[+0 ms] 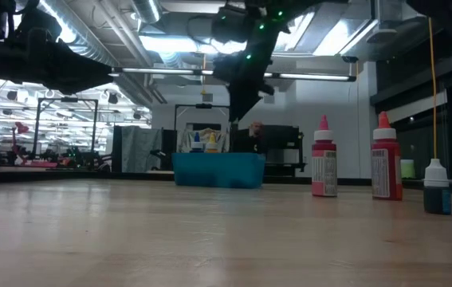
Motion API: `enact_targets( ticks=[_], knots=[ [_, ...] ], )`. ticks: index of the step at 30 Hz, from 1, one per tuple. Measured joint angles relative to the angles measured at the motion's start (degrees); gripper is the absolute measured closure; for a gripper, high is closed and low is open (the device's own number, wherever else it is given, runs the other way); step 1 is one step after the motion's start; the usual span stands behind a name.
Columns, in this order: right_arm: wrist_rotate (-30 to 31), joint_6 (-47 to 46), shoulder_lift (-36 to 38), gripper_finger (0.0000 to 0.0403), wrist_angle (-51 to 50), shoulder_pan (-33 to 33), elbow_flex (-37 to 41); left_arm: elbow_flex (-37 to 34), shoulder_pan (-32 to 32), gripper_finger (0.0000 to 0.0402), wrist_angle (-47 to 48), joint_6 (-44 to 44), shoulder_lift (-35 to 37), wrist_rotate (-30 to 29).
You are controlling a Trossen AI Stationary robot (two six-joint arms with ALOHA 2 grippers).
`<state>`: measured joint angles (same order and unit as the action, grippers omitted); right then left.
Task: Pick & Place food coloring
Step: Put the small black food coloring bottle into the blue bin
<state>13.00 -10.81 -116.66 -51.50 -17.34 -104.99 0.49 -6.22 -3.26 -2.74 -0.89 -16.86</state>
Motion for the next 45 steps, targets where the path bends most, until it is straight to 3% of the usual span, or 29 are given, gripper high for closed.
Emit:
enact_targets(
  ticks=[4,21,26,36,45],
  knots=[
    [-2.5,0.2,-3.1,0.0345,1.5,1.2,0.0,0.0,0.0,0.0135,0.0,0.0,0.0,0.0],
    [-2.6,0.7,-11.5,0.0343,4.0,2.2,0.0,0.0,0.0,0.0135,0.0,0.0,0.0,0.0],
    [-2.6,1.0,-11.6,0.0334,3.8,2.2,0.0,0.0,0.0,0.0135,0.0,0.0,0.0,0.0],
    [-2.6,2.5,-11.4,0.0266,3.1,2.2,0.0,0.0,0.0,0.0135,0.0,0.0,0.0,0.0],
    [-2.2,2.3,-6.7,0.0257,1.5,1.5,0.0,0.0,0.0,0.0135,0.0,0.0,0.0,0.0]
  ],
)
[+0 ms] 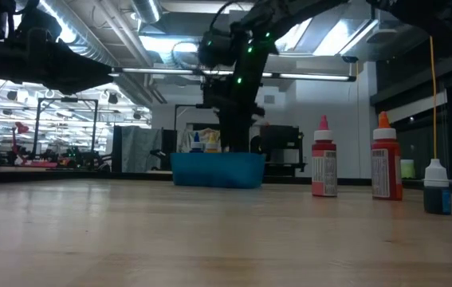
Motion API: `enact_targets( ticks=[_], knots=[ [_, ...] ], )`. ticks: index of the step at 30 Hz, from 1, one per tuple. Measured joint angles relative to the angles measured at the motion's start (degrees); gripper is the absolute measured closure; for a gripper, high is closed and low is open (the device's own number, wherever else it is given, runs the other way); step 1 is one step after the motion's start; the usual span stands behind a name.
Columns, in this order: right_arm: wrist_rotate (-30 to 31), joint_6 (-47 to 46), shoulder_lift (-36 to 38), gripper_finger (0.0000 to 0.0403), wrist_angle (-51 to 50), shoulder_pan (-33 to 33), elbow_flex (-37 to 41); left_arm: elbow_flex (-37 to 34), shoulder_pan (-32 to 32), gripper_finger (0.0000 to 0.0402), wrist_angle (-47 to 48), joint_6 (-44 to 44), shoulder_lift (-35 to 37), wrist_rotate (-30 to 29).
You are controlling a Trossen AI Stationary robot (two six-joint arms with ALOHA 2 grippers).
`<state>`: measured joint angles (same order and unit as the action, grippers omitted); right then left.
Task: Pick & Place food coloring
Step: Put the small black food coloring bottle into the blue bin
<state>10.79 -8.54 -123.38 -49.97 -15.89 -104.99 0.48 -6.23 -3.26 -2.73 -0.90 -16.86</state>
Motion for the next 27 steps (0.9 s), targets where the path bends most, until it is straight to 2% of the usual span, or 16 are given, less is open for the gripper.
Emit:
enact_targets(
  ticks=[5,11,16,21,24,27],
  knots=[
    [0.3,-3.4,6.1,0.0256,0.3,-1.0,1.8,0.0,0.0,0.0135,0.0,0.0,0.0,0.0],
    [0.8,-4.8,16.6,0.0246,9.6,0.1,12.3,0.0,0.0,0.0135,0.0,0.0,0.0,0.0],
    [0.5,-4.4,24.1,0.0189,10.2,3.8,19.1,0.0,0.0,0.0135,0.0,0.0,0.0,0.0],
    [0.2,-3.2,30.9,0.0124,9.2,10.0,23.4,0.0,0.0,0.0135,0.0,0.0,0.0,0.0],
    [-0.4,-5.1,31.8,0.0103,6.3,14.4,24.4,0.0,0.0,0.0135,0.0,0.0,0.0,0.0],
    [-1.5,-8.5,31.4,0.0099,2.1,18.9,24.5,0.0,0.0,0.0135,0.0,0.0,0.0,0.0]
  ],
)
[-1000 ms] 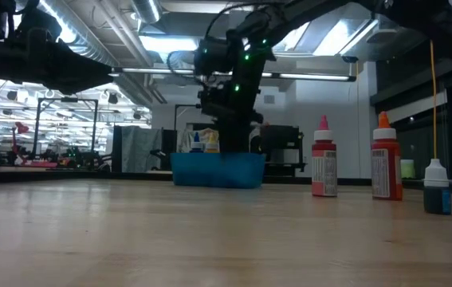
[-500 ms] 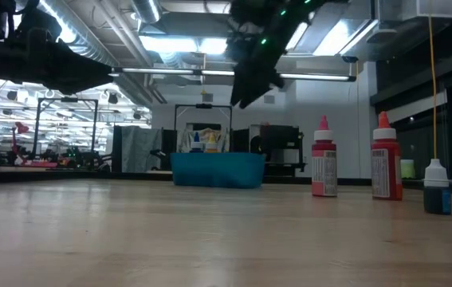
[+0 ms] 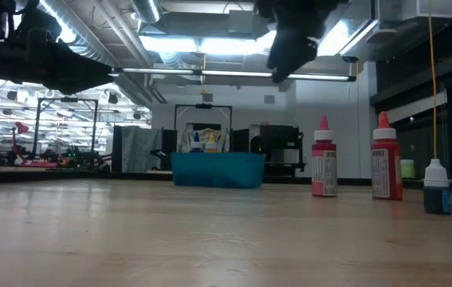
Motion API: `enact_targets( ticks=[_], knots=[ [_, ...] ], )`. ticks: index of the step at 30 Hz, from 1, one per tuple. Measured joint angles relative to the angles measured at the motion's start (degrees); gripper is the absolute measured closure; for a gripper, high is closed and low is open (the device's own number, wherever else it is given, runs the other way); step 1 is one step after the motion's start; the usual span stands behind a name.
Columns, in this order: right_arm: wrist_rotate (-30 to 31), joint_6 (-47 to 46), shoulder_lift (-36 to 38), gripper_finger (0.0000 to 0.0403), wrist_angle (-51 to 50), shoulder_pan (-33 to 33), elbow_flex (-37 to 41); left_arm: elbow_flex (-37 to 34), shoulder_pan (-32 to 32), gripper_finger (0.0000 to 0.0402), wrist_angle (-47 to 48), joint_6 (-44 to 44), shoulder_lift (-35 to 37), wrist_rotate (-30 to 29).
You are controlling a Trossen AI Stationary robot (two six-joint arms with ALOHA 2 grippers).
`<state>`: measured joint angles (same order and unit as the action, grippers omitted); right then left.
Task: Pick & Place food coloring
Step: Put the small black food coloring bottle into the blue bin
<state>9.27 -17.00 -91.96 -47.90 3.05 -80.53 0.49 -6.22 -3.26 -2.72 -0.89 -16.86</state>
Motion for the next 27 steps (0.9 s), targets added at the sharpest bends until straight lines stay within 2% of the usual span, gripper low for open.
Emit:
enact_targets(
  ticks=[6,13,21,27],
  knots=[
    [-1.9,-5.5,-3.7,0.0110,-3.3,8.6,0.0,0.0,0.0,0.0135,0.0,0.0,0.0,0.0],
    [-8.5,-12.4,-10.4,0.0118,-8.8,13.5,-2.2,0.0,0.0,0.0135,0.0,0.0,0.0,0.0],
    [-12.3,-14.9,-20.5,0.0119,-18.8,13.9,-9.8,0.0,0.0,0.0135,0.0,0.0,0.0,0.0],
    [-17.2,-17.6,-25.1,0.0119,-24.2,12.8,-11.1,0.0,0.0,0.0135,0.0,0.0,0.0,0.0]
  ],
)
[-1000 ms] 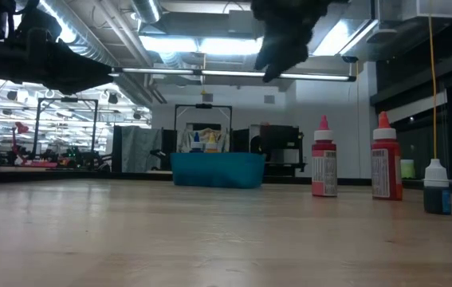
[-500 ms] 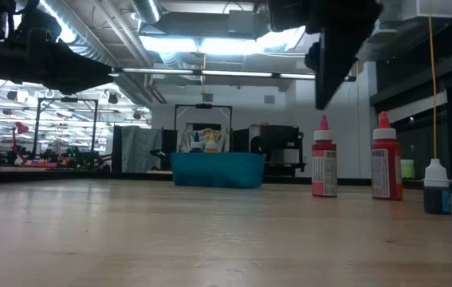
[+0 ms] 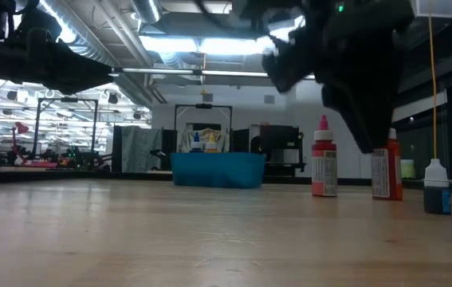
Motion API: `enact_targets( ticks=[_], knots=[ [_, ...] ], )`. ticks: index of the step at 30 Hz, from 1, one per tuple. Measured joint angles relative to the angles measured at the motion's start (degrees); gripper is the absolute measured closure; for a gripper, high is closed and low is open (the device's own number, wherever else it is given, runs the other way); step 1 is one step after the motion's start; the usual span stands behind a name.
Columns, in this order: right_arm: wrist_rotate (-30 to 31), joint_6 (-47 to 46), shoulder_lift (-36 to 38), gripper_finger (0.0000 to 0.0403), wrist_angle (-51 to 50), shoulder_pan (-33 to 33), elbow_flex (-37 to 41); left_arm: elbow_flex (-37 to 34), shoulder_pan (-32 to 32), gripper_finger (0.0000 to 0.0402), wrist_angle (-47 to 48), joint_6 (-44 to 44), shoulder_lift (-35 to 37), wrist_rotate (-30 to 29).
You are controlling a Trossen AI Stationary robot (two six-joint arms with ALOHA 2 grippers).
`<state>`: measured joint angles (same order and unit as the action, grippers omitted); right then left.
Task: Pick & Place food coloring
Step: Put the small black food coloring bottle into the blue bin
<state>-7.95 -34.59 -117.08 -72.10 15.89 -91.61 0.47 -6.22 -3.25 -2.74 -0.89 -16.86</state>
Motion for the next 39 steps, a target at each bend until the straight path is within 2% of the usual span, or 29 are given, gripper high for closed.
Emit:
enact_targets(
  ticks=[15,21,33,36,39],
  knots=[
    [-5.5,-3.6,-2.9,0.0119,-4.4,-1.1,0.3,0.0,0.0,0.0135,0.0,0.0,0.0,0.0],
    [-9.9,-5.6,-2.9,0.0119,-4.3,-1.1,4.9,0.0,0.0,0.0135,0.0,0.0,0.0,0.0],
    [-8.7,-4.6,-2.9,0.0119,-2.4,-1.1,5.9,0.0,0.0,0.0135,0.0,0.0,0.0,0.0],
    [-8.9,-5.4,-2.9,0.0132,-2.4,-1.1,5.9,0.0,0.0,0.0135,0.0,0.0,0.0,0.0],
    [-10.6,-5.8,-2.9,0.0161,-2.4,-1.1,5.9,0.0,0.0,0.0135,0.0,0.0,0.0,0.0]
  ],
)
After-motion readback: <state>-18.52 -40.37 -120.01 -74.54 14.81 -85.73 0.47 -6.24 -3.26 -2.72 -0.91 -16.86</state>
